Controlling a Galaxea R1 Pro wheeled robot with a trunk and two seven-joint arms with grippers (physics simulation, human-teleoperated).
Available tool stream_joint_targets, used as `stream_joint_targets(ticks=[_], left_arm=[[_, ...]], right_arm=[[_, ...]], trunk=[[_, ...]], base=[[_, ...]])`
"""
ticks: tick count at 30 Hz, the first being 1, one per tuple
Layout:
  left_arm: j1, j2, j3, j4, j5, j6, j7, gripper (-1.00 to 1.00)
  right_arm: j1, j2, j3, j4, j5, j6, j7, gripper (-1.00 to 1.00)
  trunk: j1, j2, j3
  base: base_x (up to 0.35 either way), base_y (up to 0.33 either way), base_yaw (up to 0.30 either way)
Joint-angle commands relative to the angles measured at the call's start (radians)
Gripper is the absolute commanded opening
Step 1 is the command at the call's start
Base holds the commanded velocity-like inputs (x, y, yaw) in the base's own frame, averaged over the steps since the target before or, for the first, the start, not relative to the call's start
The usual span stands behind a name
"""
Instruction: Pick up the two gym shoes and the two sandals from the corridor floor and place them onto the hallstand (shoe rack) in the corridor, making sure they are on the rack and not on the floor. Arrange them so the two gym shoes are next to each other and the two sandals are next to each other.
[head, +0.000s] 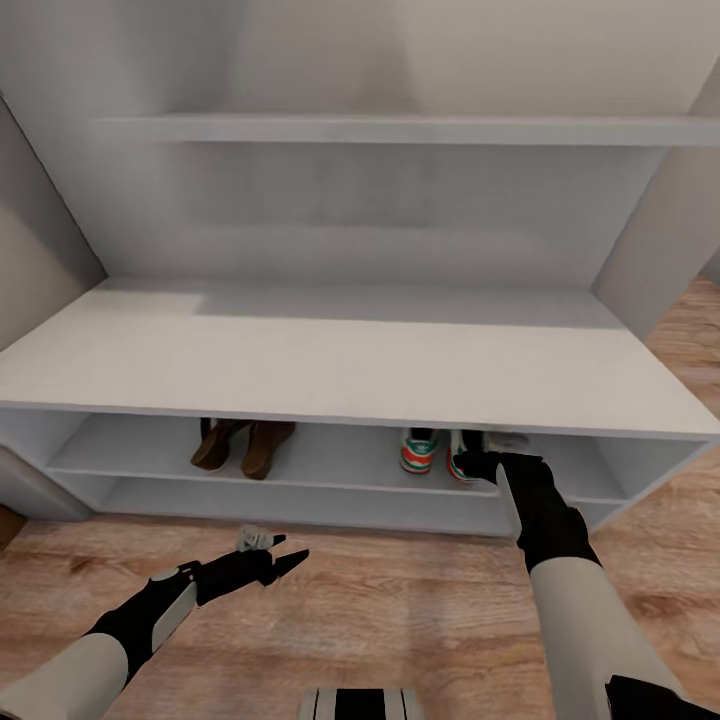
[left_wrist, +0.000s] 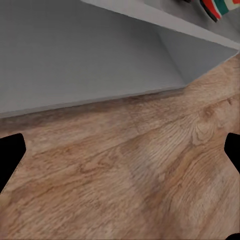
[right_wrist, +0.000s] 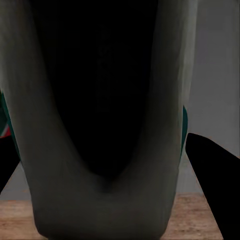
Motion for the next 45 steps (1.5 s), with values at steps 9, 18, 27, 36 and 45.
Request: stream_joint_targets(ticks=[9, 18, 27, 36, 45], left_arm=[[-0.001, 0.001, -0.008, 0.0, 0.007, -0.006, 0.001, 1.0], [-0.001, 0.001, -0.008, 0.0, 0.007, -0.006, 0.0, 1.0], [-0.001, 0.001, -0.008, 0.001, 0.007, -0.006, 0.0, 1.0], [-0.001, 0.001, -0.008, 0.002, 0.007, -0.006, 0.0, 1.0], [-0.001, 0.001, -0.008, 0.001, 0.007, -0.006, 0.0, 1.0]], right_arm=[[-0.001, 0.001, -0.004, -0.001, 0.01, 0.004, 0.008, -1.0], [-0.001, 0.001, -0.004, -0.001, 0.01, 0.004, 0.008, 1.0], [-0.001, 0.0, -0.004, -0.001, 0.01, 0.004, 0.008, 1.0], [-0.001, 0.001, -0.004, -0.001, 0.01, 0.004, 0.008, 1.0], [-0.001, 0.0, -0.004, -0.001, 0.01, 0.004, 0.008, 1.0]], trunk=[[0.0, 0.0, -0.001], [0.0, 0.0, -0.001], [0.0, 0.0, -0.001], [0.0, 0.0, -0.001], [0.0, 0.0, -0.001]], base=[[0.065, -0.035, 0.0], [0.028, -0.018, 0.0], [0.0, 0.0, 0.0], [-0.054, 0.0, 0.0], [-0.305, 0.0, 0.0]])
